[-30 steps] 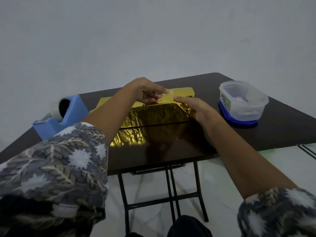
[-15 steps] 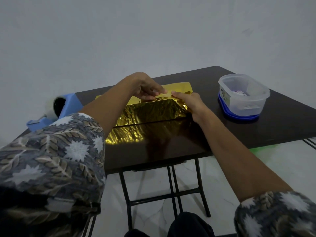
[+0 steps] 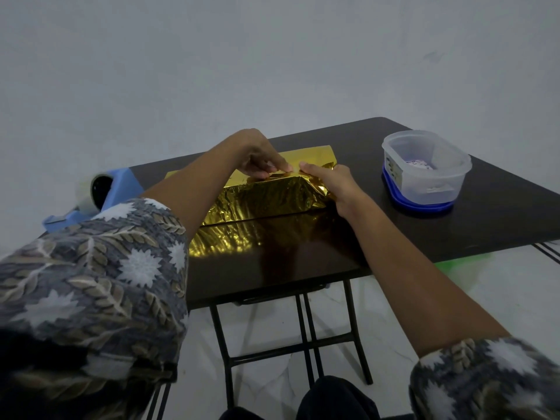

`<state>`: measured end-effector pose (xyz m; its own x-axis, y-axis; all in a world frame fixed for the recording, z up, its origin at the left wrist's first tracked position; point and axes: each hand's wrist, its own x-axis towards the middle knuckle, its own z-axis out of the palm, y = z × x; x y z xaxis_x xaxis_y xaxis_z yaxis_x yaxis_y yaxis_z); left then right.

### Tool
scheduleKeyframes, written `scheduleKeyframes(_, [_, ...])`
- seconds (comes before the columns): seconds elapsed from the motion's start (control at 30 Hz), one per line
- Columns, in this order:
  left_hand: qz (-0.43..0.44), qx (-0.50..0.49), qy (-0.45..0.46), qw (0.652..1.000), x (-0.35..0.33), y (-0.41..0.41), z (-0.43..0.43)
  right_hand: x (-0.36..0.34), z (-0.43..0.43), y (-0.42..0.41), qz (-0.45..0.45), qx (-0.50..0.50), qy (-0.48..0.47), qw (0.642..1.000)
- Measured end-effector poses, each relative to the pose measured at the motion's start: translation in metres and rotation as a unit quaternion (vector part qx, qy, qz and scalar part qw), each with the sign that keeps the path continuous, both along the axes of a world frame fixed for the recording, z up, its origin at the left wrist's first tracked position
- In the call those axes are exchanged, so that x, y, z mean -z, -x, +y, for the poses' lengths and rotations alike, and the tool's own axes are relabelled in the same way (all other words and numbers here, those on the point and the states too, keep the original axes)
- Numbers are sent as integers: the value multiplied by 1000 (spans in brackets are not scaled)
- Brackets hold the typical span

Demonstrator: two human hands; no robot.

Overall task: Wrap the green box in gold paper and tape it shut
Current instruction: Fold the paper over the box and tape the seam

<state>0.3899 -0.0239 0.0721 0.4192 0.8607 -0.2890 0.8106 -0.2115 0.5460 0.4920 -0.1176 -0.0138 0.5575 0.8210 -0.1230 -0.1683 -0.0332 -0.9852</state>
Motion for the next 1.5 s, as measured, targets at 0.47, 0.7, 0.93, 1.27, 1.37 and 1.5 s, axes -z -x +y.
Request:
scheduleKeyframes(0.47, [111,34,-35,993,-5,-8,4,2,-2,0,-16,-3,-20,1000])
scheduleKeyframes(0.7, [212,39,-37,976,-6,-4,6,0,-2,3,-13,-3,-19,1000])
scheduleKeyframes(0.93, [211,8,-36,977,-4,19,27,2,-1,3,-17,-6,-26,1000])
scheduleKeyframes(1.27, [157,7,-40,987,1,15,28,4,0,3,-15,-3,-30,999])
scheduleKeyframes(1.37, [180,-8,-67,981,-10,33,32,5,3,2,-23,-2,-27,999])
scheduleKeyframes(1.5, [31,-13,-282,959,-2,52,33,5,0,-1,-32,33,-51,998])
